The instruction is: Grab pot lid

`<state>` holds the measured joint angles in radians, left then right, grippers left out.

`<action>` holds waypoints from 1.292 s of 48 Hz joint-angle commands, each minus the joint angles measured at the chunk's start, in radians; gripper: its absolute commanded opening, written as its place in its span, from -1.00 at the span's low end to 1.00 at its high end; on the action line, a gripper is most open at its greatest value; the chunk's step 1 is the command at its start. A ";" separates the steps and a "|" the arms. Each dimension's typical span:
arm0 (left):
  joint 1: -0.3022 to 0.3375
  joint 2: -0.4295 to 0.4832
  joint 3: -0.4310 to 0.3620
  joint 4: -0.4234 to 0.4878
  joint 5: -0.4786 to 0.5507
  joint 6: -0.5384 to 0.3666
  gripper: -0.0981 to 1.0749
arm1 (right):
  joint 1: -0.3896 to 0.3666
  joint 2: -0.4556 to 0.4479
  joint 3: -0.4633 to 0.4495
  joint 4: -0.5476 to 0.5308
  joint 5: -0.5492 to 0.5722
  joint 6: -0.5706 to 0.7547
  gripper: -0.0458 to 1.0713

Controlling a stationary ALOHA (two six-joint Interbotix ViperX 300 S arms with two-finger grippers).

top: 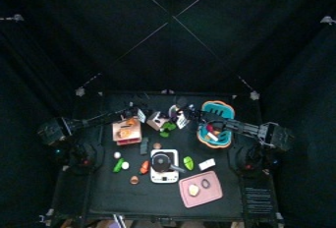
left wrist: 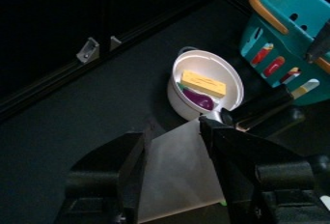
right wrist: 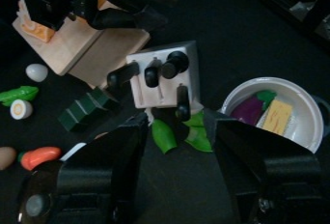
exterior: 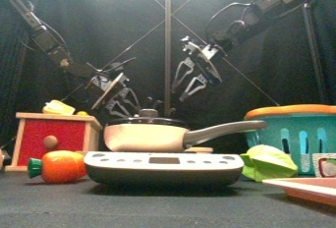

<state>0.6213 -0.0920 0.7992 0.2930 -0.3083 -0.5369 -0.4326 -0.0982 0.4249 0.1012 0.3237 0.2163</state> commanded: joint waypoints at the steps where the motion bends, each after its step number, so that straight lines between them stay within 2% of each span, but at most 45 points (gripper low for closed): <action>1: -0.002 -0.054 0.014 0.025 -0.017 0.002 0.57 | 0.032 -0.075 0.008 0.017 -0.006 0.000 0.59; 6: -0.011 -0.137 0.064 0.040 -0.029 -0.002 0.57 | 0.087 -0.121 0.038 0.051 -0.011 0.002 0.59; 12: -0.067 -0.238 0.135 0.035 -0.061 0.000 0.57 | 0.189 -0.158 0.083 0.110 -0.060 -0.003 0.59; 23: -0.245 -0.365 0.249 0.083 -0.161 0.026 0.57 | 0.371 -0.138 0.167 0.087 -0.307 -0.005 0.59; 31: -0.374 -0.402 0.318 0.129 -0.169 0.064 0.57 | 0.456 -0.103 0.195 0.044 -0.397 -0.003 0.59; 39: -0.474 -0.423 0.364 0.169 -0.169 0.127 0.57 | 0.479 -0.035 0.179 -0.002 -0.419 -0.008 0.59; 44: -0.512 -0.428 0.379 0.204 -0.169 0.172 0.57 | 0.482 0.014 0.167 -0.052 -0.417 -0.008 0.59; 51: -0.515 -0.428 0.383 0.207 -0.166 0.209 0.57 | 0.479 0.077 0.144 -0.117 -0.416 -0.002 0.59; 62: -0.515 -0.426 0.390 0.160 -0.163 0.215 0.57 | 0.474 0.132 0.092 -0.147 -0.388 -0.005 0.58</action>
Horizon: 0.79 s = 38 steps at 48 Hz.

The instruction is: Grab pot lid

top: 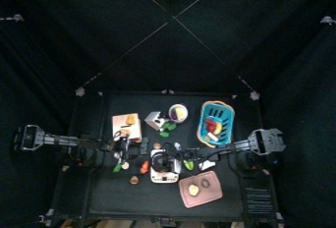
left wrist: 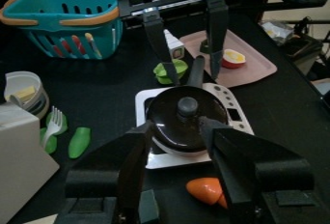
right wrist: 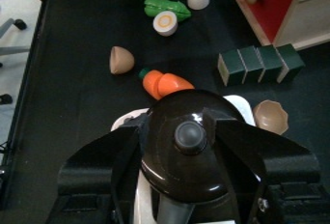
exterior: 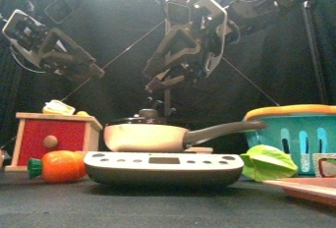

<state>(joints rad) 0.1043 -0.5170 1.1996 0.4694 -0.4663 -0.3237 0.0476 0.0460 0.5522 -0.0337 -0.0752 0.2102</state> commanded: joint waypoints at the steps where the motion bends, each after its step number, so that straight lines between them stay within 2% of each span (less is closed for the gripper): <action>1: 0.002 -0.002 -0.011 -0.021 -0.005 0.002 0.57 | -0.008 -0.009 -0.038 -0.015 0.017 0.002 0.58; 7: 0.002 -0.002 -0.014 -0.049 0.009 0.003 0.57 | -0.011 0.012 -0.058 -0.026 0.055 0.002 0.58; 21: 0.006 -0.002 -0.015 -0.052 0.011 0.003 0.57 | -0.011 0.064 -0.104 -0.081 0.146 0.003 0.58; 38: 0.006 -0.002 -0.008 -0.066 0.011 0.003 0.57 | -0.012 0.091 -0.115 -0.091 0.178 -0.002 0.48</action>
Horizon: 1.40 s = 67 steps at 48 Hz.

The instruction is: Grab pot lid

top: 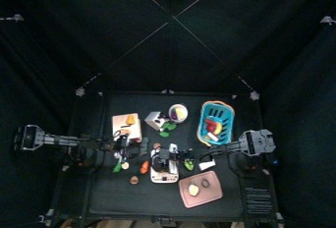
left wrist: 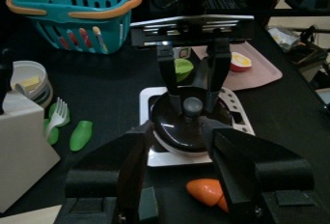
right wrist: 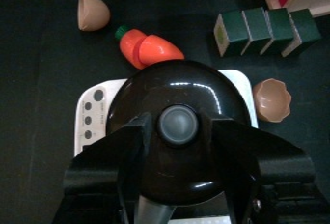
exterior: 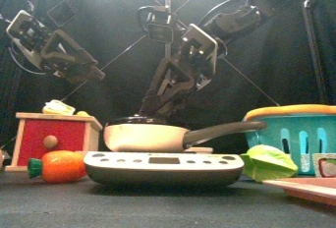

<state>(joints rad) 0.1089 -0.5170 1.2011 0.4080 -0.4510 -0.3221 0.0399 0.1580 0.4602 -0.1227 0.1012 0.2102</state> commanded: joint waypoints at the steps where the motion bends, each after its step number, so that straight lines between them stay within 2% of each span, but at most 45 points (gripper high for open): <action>1: 0.002 -0.002 -0.009 -0.006 -0.005 0.002 0.57 | -0.005 -0.021 -0.023 -0.003 0.003 -0.002 0.46; 14: 0.003 0.000 -0.008 -0.006 -0.005 0.002 0.57 | -0.008 -0.029 -0.041 -0.031 0.049 0.002 0.18; 19: 0.005 -0.002 -0.006 -0.006 -0.005 0.002 0.57 | -0.008 -0.037 -0.055 -0.032 0.084 0.002 0.13; 36: 0.008 -0.002 -0.006 -0.008 -0.003 0.000 0.57 | -0.005 -0.086 -0.092 -0.026 0.124 0.005 0.12; 67: 0.008 -0.002 -0.006 -0.012 -0.005 0.000 0.57 | -0.008 -0.127 -0.087 -0.026 0.129 0.005 0.11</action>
<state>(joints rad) 0.1150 -0.5170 1.2057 0.3988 -0.4510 -0.3221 0.0368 0.0859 0.3927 -0.1503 0.2332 0.2132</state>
